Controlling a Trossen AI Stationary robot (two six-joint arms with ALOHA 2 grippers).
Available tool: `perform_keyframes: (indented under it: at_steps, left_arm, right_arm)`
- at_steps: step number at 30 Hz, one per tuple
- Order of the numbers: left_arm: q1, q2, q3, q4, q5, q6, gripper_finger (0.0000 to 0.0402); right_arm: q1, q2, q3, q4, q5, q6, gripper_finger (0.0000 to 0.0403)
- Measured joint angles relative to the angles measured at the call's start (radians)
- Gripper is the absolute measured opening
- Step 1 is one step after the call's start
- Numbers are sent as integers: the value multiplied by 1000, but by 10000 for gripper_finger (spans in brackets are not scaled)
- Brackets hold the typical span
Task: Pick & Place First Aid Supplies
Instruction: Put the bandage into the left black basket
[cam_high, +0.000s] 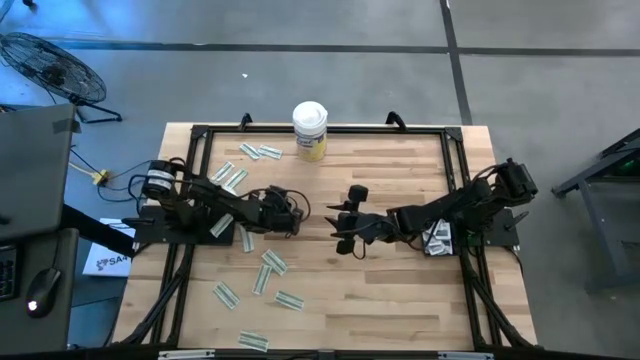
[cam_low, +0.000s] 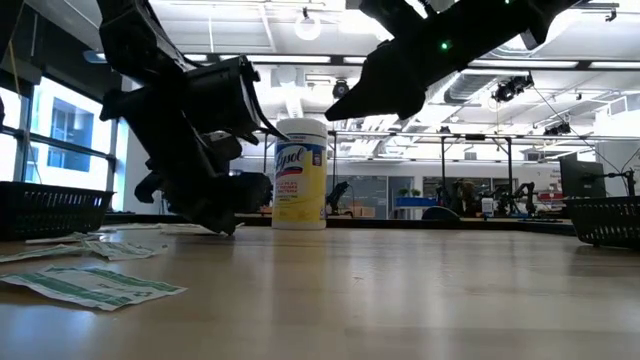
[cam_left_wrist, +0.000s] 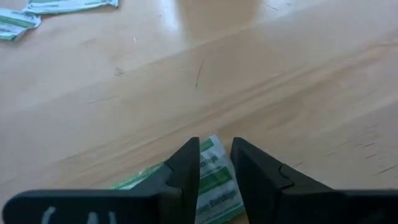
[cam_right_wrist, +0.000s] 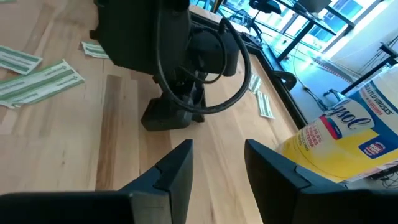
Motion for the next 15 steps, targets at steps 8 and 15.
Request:
perform_keyframes:
  at_steps: [8, 15]
  left_arm:
    - [-2, 44, 1, 5, -7, 8, 21]
    - [-1, -15, -2, -2, 25, 111, 7]
  right_arm:
    - [0, 0, 0, 0, -9, 0, 138]
    - [0, 0, 0, -1, -9, 4, 138]
